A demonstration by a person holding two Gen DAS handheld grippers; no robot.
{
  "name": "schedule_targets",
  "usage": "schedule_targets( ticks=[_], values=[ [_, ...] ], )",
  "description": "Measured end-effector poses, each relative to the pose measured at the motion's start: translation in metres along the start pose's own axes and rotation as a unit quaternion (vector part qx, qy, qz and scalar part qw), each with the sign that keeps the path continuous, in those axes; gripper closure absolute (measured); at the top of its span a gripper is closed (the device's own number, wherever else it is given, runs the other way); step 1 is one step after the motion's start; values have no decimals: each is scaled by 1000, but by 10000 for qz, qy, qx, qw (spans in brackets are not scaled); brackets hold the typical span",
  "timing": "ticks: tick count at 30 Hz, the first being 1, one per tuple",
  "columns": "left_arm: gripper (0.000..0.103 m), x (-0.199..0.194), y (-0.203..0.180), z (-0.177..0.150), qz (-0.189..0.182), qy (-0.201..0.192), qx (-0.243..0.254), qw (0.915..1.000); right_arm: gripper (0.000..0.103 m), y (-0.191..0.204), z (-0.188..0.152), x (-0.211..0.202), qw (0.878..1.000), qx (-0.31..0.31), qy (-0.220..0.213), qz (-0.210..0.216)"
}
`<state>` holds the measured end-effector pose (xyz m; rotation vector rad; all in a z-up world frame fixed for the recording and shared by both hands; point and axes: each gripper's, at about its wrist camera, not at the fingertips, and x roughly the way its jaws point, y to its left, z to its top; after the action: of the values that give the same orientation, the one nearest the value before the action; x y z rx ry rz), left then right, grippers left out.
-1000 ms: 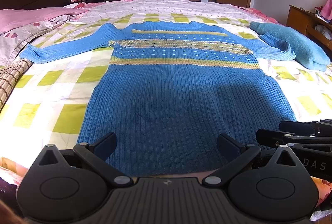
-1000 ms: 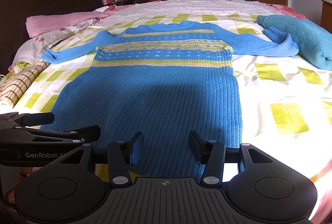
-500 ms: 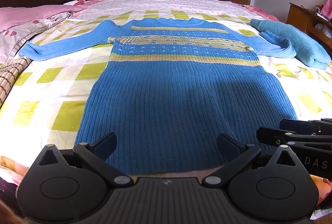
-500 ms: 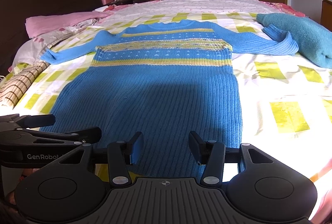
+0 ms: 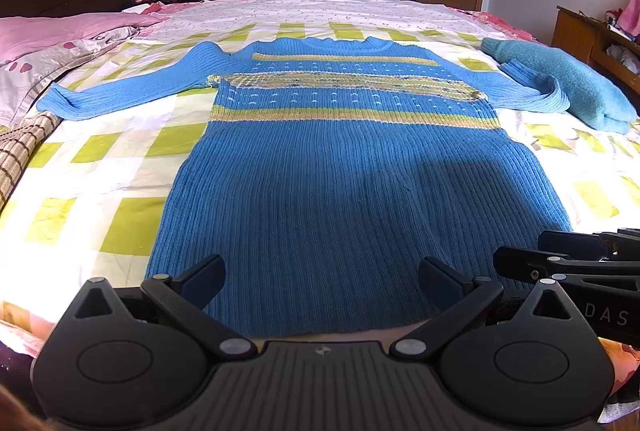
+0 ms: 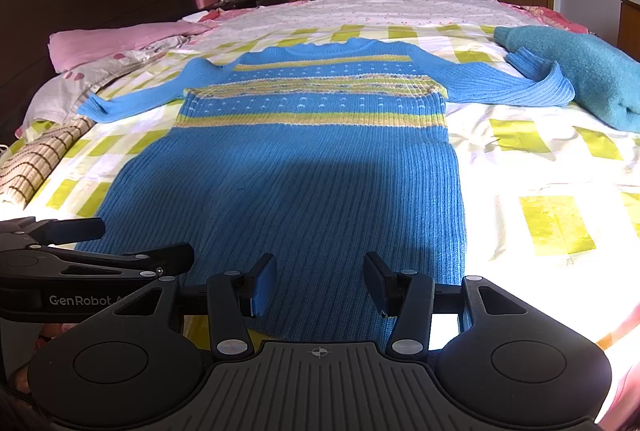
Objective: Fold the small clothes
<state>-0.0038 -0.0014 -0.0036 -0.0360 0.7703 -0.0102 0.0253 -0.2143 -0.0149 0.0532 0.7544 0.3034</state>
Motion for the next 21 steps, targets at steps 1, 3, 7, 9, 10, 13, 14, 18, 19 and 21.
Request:
schedule_targets(
  ticks=[1, 3, 7, 9, 10, 13, 14, 18, 19, 21],
  values=[
    [0, 0, 0, 0, 0, -1, -1, 10000, 55, 0, 0, 0, 10000, 7, 2, 5],
    [0, 0, 0, 0, 2, -3, 2, 10000, 55, -1, 0, -1, 10000, 18, 0, 15],
    [0, -1, -1, 0, 14, -21, 14, 10000, 55, -1, 0, -1, 10000, 19, -7, 16],
    [0, -1, -1, 1, 18, -28, 20, 10000, 55, -1, 0, -1, 10000, 18, -4, 17],
    [0, -1, -1, 1, 18, -27, 19, 10000, 55, -1, 0, -1, 10000, 19, -4, 17],
    [0, -1, -1, 1, 13, -17, 20, 10000, 56, -1, 0, -1, 10000, 14, -1, 26],
    [0, -1, -1, 1, 16, -12, 26, 10000, 56, -1, 0, -1, 10000, 7, -1, 28],
    [0, -1, -2, 1, 24, -8, 34, 10000, 56, -1, 1, -1, 10000, -3, 4, 25],
    [0, -1, -2, 1, 26, -10, 35, 10000, 56, -1, 1, -1, 10000, -3, 3, 24],
    [0, 0, -2, 1, 31, -5, 41, 10000, 56, -1, 0, -1, 10000, -4, 4, 24]
  ],
)
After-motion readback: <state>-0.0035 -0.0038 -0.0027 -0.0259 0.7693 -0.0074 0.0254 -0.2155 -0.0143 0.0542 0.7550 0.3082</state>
